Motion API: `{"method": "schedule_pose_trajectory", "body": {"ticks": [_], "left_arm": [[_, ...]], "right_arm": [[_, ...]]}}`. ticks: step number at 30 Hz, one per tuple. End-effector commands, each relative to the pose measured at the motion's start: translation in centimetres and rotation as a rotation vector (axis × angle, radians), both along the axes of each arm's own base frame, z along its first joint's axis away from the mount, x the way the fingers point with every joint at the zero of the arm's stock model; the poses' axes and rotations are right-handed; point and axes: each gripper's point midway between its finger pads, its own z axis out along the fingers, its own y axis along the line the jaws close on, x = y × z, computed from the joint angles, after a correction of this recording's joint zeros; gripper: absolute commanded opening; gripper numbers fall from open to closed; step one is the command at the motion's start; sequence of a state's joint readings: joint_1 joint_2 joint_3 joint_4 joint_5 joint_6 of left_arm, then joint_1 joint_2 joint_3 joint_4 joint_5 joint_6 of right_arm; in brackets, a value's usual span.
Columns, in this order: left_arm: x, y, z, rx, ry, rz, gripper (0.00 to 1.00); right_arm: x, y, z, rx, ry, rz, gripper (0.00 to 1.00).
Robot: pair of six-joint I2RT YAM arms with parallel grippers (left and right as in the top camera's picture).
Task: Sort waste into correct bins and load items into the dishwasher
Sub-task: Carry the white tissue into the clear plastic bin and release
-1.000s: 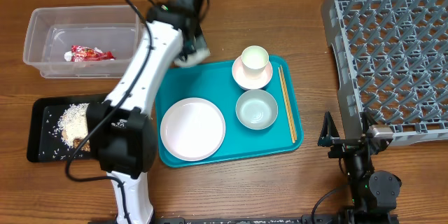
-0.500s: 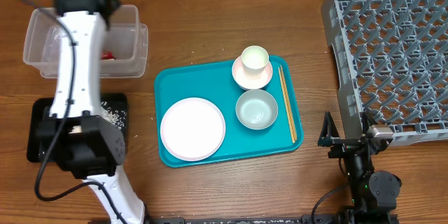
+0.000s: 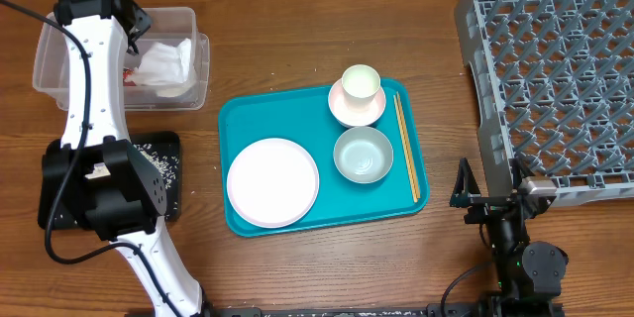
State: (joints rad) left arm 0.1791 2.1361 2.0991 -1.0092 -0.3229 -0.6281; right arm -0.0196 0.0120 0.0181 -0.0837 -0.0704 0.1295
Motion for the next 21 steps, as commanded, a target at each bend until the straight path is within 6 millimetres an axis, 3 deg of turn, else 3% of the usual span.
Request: {"method": "schedule_pose_trajectory", "body": {"ticks": [1, 6, 11, 13, 14, 15, 17, 21], "left_arm": [[0.0, -0.6, 0.5, -0.036, -0.015, -0.020, 0.43], [-0.7, -1.1, 2.4, -0.051, -0.036, -0.031, 0.38], [-3.5, -1.8, 6.5, -0.056, -0.063, -0.038, 0.41], [-5.5, -2.0, 8.6, -0.053, -0.069, -0.034, 0.48], [-6.6, -1.9, 9.7, -0.045, -0.075, -0.026, 0.64], [-7.7, -1.6, 10.7, -0.036, -0.082, -0.012, 0.70], [-9.8, -0.7, 12.5, -0.024, -0.101, 0.045, 1.00], [-13.8, 2.3, 15.2, 0.001, -0.137, 0.155, 1.00]], "right_arm": [[0.0, -0.2, -0.2, -0.007, -0.003, -0.012, 1.00], [0.0, -0.2, -0.2, -0.007, -0.003, -0.012, 1.00], [0.0, -0.2, -0.2, -0.007, -0.003, -0.012, 1.00], [0.0, -0.2, -0.2, -0.007, -0.003, -0.012, 1.00], [0.0, -0.2, -0.2, -0.007, -0.003, -0.012, 1.00], [0.0, -0.2, -0.2, -0.007, -0.003, -0.012, 1.00], [0.0, -0.2, -0.2, -0.007, -0.003, -0.012, 1.00], [0.0, -0.2, -0.2, -0.007, -0.003, -0.012, 1.00]]}}
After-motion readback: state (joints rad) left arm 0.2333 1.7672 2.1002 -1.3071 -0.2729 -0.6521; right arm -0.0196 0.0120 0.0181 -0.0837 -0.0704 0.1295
